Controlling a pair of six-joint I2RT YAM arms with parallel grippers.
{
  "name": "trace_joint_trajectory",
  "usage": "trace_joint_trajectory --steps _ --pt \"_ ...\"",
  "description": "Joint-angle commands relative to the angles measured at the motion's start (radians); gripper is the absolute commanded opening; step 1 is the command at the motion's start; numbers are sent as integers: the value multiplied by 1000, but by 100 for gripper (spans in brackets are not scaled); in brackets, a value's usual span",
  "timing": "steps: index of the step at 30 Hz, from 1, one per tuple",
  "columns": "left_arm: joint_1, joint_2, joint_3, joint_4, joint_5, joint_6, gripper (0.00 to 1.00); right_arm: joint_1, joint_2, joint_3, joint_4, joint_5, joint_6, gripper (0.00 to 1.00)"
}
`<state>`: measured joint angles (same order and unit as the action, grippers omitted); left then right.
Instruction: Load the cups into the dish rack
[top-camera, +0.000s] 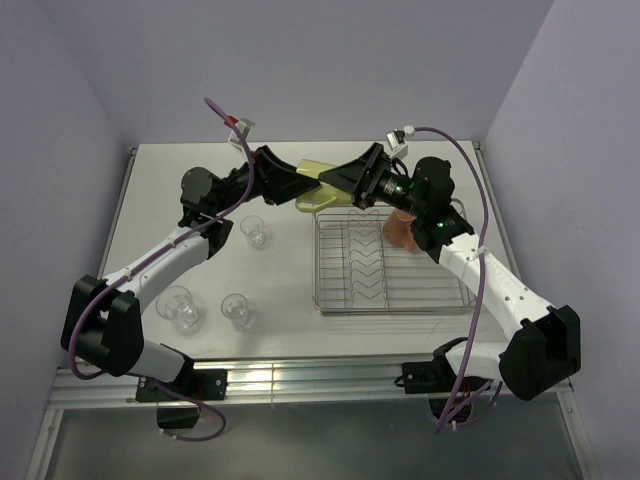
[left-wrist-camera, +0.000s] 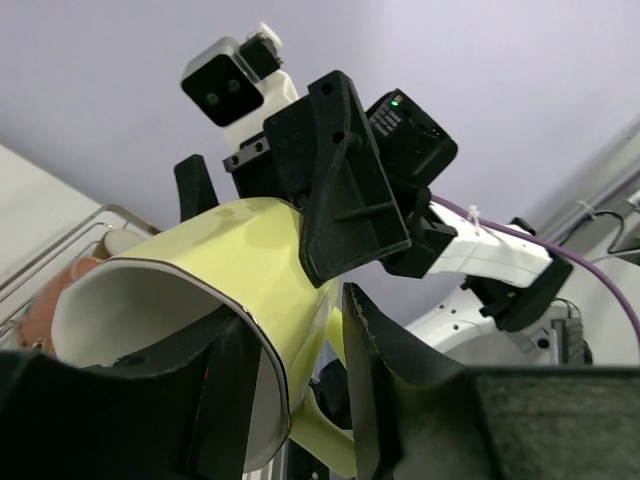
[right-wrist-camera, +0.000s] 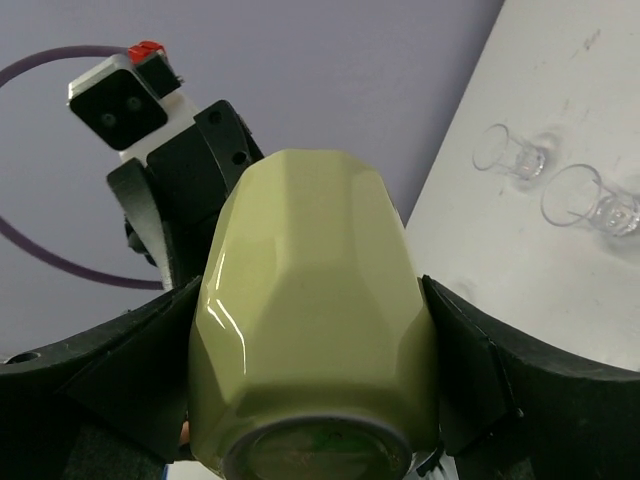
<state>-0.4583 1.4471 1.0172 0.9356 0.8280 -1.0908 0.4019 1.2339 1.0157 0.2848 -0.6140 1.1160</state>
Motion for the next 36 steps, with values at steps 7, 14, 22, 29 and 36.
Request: trace_joint_trajectory --steps 7,14,22,29,36 --pt "-8 -77 41 -257 -158 201 46 -67 -54 69 -56 3 -47 0" --pt "-6 -105 89 -510 -325 290 44 -159 -93 66 -185 -24 -88 0" --pt "-5 -160 273 -1075 -621 412 42 -310 -172 116 -564 34 -306 0" --pt "-6 -240 339 -1454 -716 588 49 -354 -226 211 -987 299 -470 0" --pt "-5 -359 232 -1480 -672 652 50 -371 -202 290 -1242 594 -570 0"
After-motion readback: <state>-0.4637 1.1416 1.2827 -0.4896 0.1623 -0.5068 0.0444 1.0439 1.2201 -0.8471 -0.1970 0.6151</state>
